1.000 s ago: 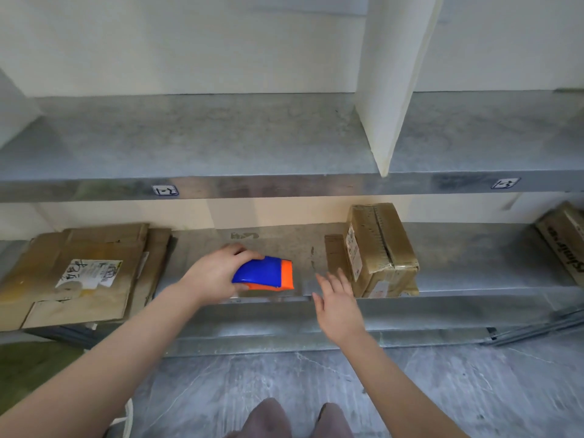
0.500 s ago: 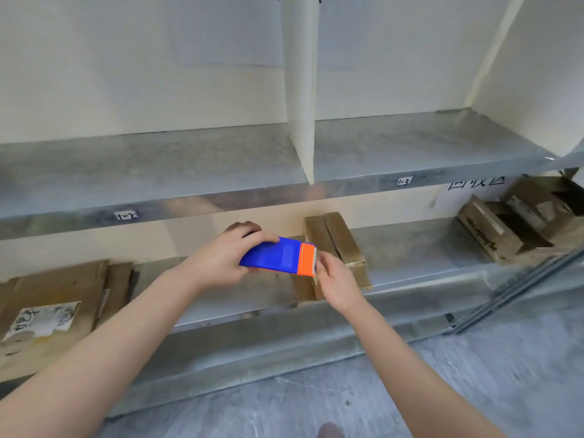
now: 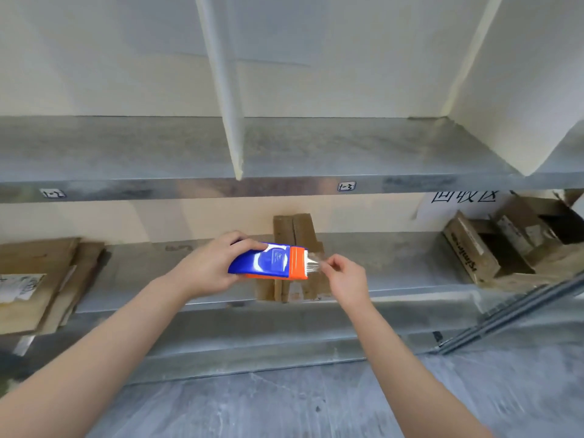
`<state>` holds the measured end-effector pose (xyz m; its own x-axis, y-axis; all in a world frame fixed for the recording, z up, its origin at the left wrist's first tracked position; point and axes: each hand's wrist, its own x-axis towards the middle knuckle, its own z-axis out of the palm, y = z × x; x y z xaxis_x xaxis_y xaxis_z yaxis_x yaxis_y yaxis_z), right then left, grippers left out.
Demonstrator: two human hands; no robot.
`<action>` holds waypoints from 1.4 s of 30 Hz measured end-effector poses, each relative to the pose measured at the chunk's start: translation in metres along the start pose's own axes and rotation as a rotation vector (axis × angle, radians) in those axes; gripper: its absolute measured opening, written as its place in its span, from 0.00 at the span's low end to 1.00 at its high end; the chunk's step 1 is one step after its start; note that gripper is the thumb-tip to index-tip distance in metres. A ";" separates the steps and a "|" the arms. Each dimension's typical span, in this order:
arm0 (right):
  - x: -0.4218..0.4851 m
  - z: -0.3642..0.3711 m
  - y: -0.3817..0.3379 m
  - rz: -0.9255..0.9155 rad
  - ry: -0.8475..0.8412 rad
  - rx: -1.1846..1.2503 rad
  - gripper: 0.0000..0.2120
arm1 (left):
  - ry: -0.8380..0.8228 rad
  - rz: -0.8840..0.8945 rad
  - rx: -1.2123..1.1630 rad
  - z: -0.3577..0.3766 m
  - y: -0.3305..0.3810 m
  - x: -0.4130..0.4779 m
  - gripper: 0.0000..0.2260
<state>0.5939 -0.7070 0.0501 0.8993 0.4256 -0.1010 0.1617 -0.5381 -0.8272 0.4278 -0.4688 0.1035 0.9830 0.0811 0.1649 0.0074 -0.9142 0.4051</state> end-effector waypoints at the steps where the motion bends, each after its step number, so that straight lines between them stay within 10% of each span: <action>1: 0.007 -0.011 0.011 0.042 0.002 -0.022 0.10 | 0.013 -0.030 0.000 0.002 -0.004 -0.005 0.26; 28: 0.058 0.025 0.044 0.368 -0.308 0.138 0.08 | -0.164 -0.398 0.079 0.008 -0.048 -0.002 0.29; 36: 0.032 0.028 0.038 -0.108 -0.167 0.083 0.23 | -0.169 -0.356 0.085 0.013 -0.048 0.007 0.29; 42: 0.050 0.042 0.030 -0.078 -0.119 -0.032 0.24 | -0.155 -0.345 0.064 0.018 -0.046 0.010 0.29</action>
<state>0.6269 -0.6713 -0.0026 0.8291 0.5494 -0.1038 0.2436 -0.5221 -0.8174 0.4402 -0.4331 0.0707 0.9369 0.3315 -0.1110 0.3489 -0.8670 0.3557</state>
